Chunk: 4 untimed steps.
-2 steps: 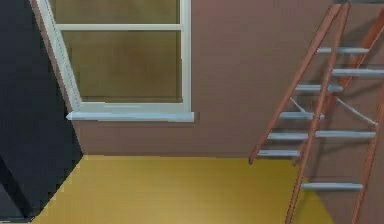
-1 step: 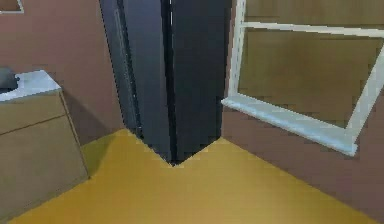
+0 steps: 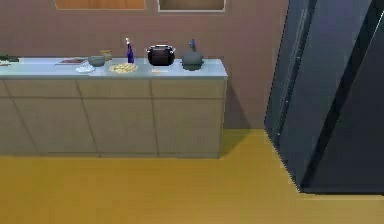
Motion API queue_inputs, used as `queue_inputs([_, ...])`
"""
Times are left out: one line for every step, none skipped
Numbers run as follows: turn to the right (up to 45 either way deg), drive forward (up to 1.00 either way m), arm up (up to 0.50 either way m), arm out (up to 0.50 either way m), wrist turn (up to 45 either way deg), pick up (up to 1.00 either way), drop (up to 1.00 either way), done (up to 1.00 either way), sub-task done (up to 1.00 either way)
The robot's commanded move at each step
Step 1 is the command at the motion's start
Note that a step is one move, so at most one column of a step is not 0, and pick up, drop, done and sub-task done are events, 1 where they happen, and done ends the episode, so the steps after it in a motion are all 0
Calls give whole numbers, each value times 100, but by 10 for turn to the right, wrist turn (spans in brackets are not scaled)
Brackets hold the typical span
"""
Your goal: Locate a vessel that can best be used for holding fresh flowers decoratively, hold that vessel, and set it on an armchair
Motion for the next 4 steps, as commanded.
queue_inputs([-300, 0, 0, 0, 0, 0, 0, 0, 0])
queue_inputs([0, 100, 0, 0, 0, 0, 0, 0, 0])
queue_inputs([-450, 0, 0, 0, 0, 0, 0, 0, 0])
queue_inputs([-360, 0, 0, 0, 0, 0, 0, 0, 0])
